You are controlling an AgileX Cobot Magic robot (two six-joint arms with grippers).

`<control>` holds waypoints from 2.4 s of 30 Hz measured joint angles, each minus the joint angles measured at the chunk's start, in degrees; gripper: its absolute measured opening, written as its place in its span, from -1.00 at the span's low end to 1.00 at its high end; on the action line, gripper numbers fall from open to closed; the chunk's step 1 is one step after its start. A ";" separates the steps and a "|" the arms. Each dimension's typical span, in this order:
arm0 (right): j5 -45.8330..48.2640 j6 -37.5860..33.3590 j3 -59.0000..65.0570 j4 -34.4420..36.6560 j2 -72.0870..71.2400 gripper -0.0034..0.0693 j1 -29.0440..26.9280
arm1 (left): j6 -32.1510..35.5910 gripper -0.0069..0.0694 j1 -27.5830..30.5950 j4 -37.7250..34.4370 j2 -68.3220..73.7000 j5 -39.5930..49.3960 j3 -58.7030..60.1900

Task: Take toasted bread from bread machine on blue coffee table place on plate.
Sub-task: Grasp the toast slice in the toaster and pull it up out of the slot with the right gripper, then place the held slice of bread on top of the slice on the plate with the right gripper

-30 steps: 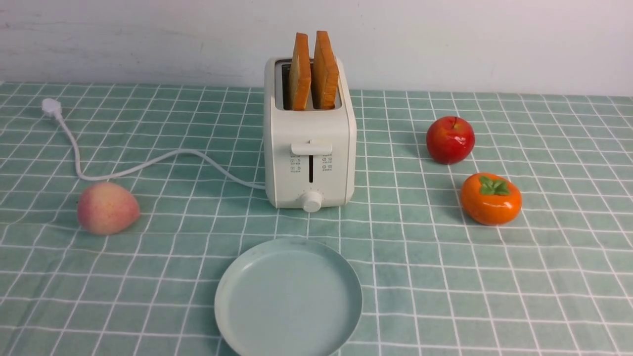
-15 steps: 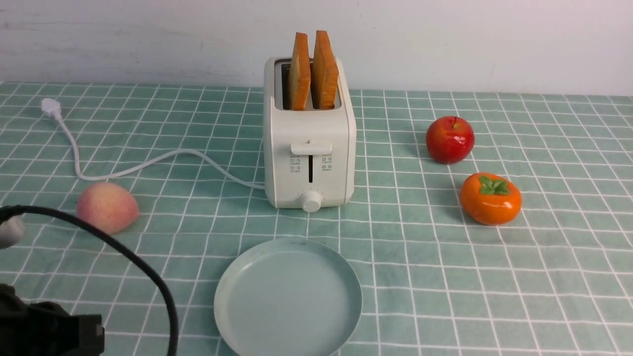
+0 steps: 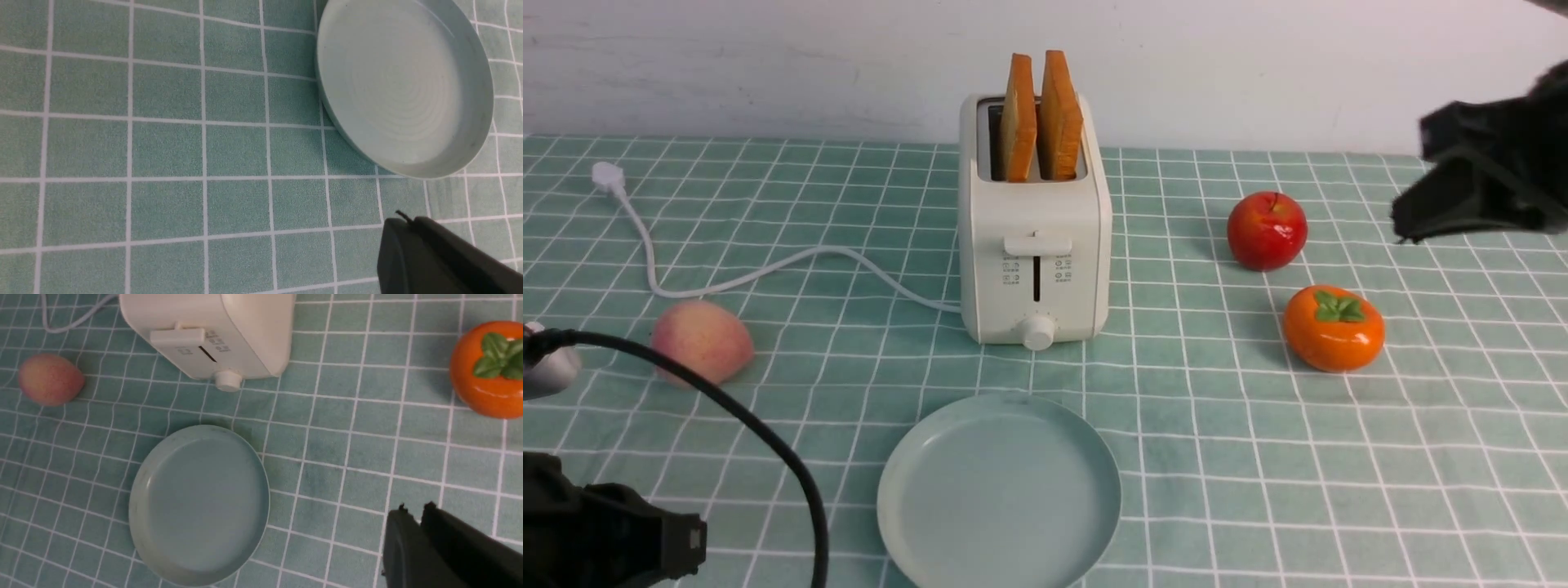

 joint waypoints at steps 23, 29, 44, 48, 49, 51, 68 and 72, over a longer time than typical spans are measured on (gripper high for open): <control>-8.42 1.36 -43.86 -9.33 42.44 0.74 13.26 | -0.01 -0.86 0.00 -0.16 0.00 -1.75 -0.05; -13.40 1.36 -45.13 -9.31 45.52 0.69 13.26 | -0.06 -0.86 0.00 -0.21 0.00 -1.28 -0.05; -23.42 -1.83 -45.25 -8.41 50.13 -0.57 13.34 | -0.10 -0.86 0.00 -0.34 0.00 -1.28 -0.05; -19.81 -2.21 -45.13 -9.13 43.81 -0.60 13.41 | -0.10 -0.86 0.00 -0.39 0.00 -1.23 -0.05; -18.72 -2.25 -45.13 -9.22 41.74 -0.60 13.41 | -0.10 -0.86 0.00 -0.39 0.00 -1.15 -0.05; -16.46 -2.37 -45.13 -9.43 38.20 -0.60 13.36 | -0.10 -0.86 0.00 -0.39 0.05 -1.11 -0.05; 13.12 -12.32 -17.43 12.91 20.90 -0.60 10.98 | -0.10 -0.86 0.07 -0.38 0.05 -1.41 -0.05; 12.78 -23.39 -8.44 29.06 26.13 -0.60 10.98 | -0.10 -0.86 0.07 -0.38 0.05 -1.41 -0.05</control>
